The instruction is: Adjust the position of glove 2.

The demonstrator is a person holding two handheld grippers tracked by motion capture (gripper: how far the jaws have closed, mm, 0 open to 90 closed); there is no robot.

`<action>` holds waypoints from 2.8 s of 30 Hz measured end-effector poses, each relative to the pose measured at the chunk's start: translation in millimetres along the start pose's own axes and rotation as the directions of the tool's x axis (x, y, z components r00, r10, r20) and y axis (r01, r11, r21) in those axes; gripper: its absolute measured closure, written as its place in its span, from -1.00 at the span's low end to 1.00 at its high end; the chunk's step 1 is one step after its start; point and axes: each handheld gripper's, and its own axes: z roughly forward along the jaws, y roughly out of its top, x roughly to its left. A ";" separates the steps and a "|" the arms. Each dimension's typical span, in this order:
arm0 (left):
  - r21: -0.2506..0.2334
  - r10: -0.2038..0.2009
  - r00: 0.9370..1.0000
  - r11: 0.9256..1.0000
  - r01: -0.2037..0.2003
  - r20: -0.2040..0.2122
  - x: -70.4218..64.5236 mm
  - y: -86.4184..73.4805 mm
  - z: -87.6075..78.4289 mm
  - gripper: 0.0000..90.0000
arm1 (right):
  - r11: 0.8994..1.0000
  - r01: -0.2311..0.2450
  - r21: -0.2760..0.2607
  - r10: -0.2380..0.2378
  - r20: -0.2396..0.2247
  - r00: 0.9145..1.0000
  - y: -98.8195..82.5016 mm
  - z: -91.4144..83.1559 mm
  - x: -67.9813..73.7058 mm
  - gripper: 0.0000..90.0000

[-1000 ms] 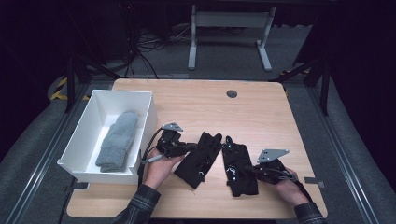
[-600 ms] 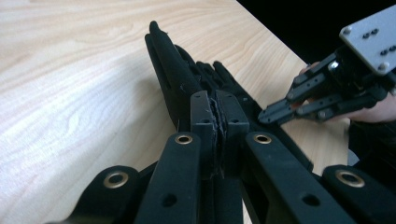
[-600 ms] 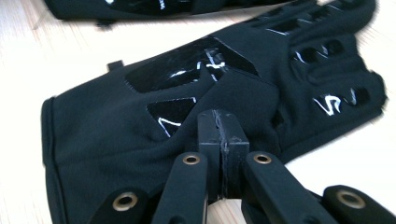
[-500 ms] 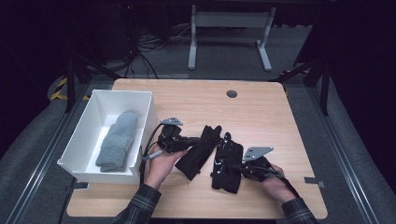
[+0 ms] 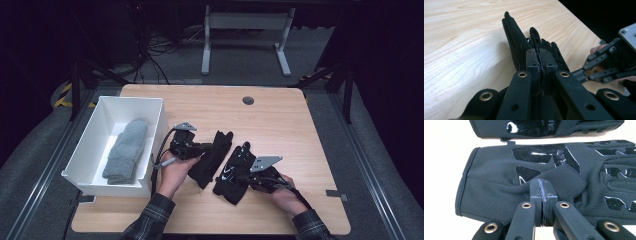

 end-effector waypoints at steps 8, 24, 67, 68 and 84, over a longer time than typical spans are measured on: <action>0.012 -0.007 0.999 1.000 0.006 0.045 -6.7 2.8 16.3 0.94 | 1.000 0.003 -0.001 -0.003 -0.003 1.000 0.7 1.5 -0.1 1.00; 0.046 0.043 0.994 0.998 -0.048 0.100 -38.0 11.5 43.4 0.94 | 1.000 -0.001 -0.022 0.001 -0.011 1.000 4.8 8.7 -0.8 1.00; 0.108 0.085 0.977 0.988 -0.108 0.196 -63.3 -5.7 82.4 0.76 | 1.000 -0.002 0.009 0.001 0.045 0.999 -15.9 -26.4 -8.0 0.99; 0.113 0.096 0.977 0.986 -0.119 0.190 -62.6 -5.3 80.2 0.83 | 1.000 -0.003 0.012 0.002 0.052 0.999 -18.1 -30.7 -9.2 0.97; 0.256 0.140 0.978 0.950 -0.177 0.155 -64.7 -34.4 92.7 1.00 | 0.974 -0.223 -0.045 0.226 0.274 0.935 -61.0 -68.2 -66.9 -0.34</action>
